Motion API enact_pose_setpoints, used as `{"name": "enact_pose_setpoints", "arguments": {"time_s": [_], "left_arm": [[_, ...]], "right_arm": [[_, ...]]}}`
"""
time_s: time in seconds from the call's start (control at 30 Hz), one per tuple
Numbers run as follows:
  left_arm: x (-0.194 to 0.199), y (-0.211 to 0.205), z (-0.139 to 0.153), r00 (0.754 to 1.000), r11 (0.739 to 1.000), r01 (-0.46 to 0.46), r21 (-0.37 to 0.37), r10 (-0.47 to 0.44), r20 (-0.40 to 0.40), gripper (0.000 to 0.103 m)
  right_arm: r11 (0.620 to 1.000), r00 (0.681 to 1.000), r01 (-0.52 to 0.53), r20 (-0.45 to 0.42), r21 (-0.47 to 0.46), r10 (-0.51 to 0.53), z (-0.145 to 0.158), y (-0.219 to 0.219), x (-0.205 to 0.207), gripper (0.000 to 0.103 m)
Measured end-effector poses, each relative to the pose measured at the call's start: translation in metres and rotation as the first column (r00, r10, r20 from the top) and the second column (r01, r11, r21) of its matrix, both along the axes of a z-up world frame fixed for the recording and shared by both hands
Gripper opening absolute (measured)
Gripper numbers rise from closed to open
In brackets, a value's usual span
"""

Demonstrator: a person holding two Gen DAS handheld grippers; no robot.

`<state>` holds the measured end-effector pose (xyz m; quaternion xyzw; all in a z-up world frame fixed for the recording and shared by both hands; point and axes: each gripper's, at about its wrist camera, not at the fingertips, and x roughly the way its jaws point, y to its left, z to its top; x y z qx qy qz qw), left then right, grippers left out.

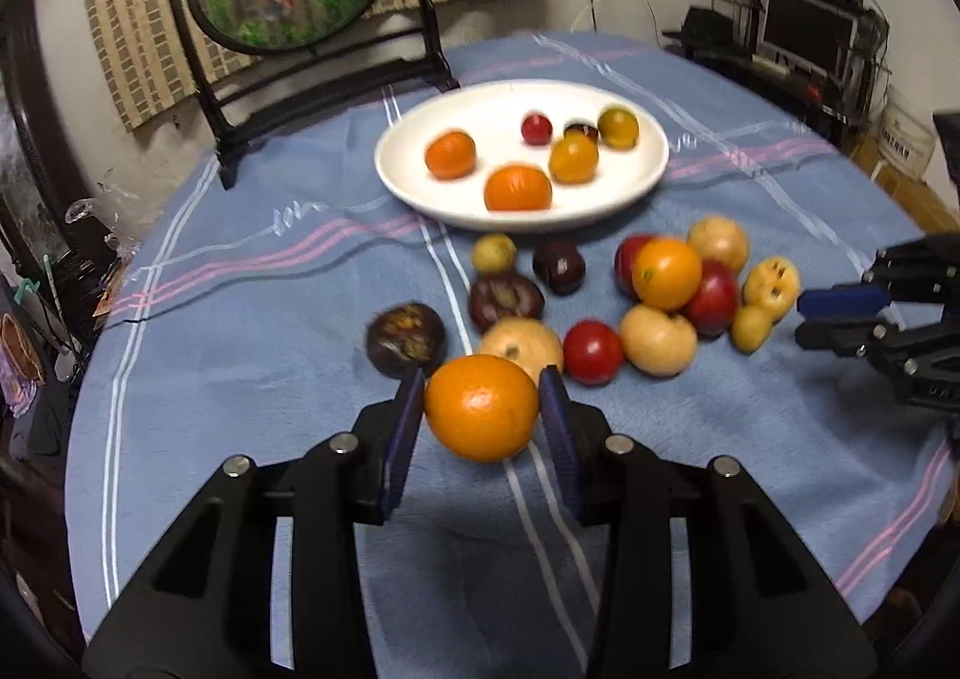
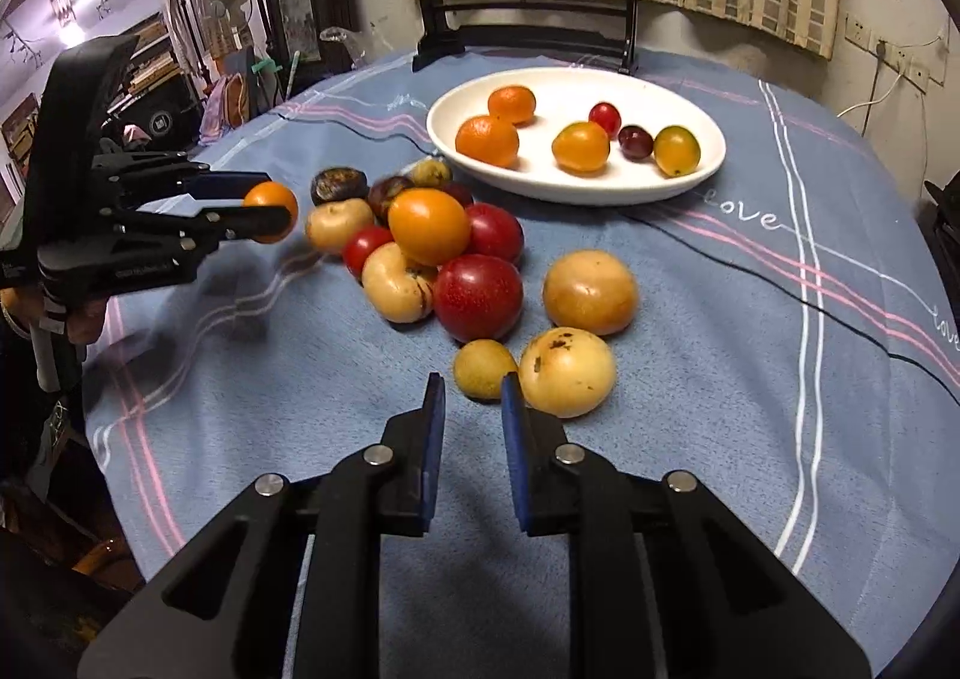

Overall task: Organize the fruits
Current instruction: 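Grasp an orange with the left gripper while the right approaches a small yellow fruit, then grasp the small yellow fruit with the right gripper while the left holds the orange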

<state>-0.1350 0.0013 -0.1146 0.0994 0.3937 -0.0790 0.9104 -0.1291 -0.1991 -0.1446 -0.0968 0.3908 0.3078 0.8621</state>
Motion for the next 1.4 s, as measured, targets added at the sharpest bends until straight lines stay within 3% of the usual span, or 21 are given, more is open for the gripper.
{"name": "enact_pose_setpoints", "arguments": {"time_s": [0.47, 0.67, 0.87, 0.97, 1.1, 1.27, 1.4], "left_arm": [[0.024, -0.001, 0.077, 0.989, 0.998, -0.047, -0.047, 0.053, 0.139, 0.04], [0.061, -0.008, 0.092, 0.986, 0.997, -0.059, -0.041, 0.065, 0.156, 0.04], [0.099, -0.011, 0.089, 0.987, 0.997, -0.063, -0.039, 0.068, 0.146, 0.04], [0.109, -0.004, 0.085, 0.989, 0.995, -0.065, -0.078, 0.075, 0.131, 0.04], [0.099, 0.004, 0.074, 0.99, 0.995, -0.053, -0.083, 0.063, 0.127, 0.04], [0.077, 0.011, 0.066, 0.992, 0.995, -0.045, -0.09, 0.054, 0.112, 0.04], [0.061, 0.014, 0.063, 0.994, 0.994, -0.032, -0.106, 0.043, 0.103, 0.04]], "right_arm": [[0.996, 0.98, 0.028, 0.194, 0.087, -0.044, 0.089, -0.008, 0.013, 0.018], [0.996, 0.959, 0.035, 0.277, 0.08, -0.056, 0.118, -0.007, 0.04, 0.018], [0.998, 0.953, 0.027, 0.3, 0.056, -0.042, 0.121, 0.006, 0.077, 0.018], [0.998, 0.962, 0.002, 0.271, 0.063, -0.019, 0.115, 0.01, 0.088, 0.018], [0.995, 0.975, -0.09, 0.208, 0.031, 0.082, 0.092, 0.011, 0.063, 0.019], [0.984, 0.982, -0.179, 0.066, -0.008, 0.179, 0.049, 0.007, 0.017, 0.019], [0.985, 0.986, -0.163, -0.05, -0.061, 0.16, 0.012, 0.007, -0.001, 0.019]]}}
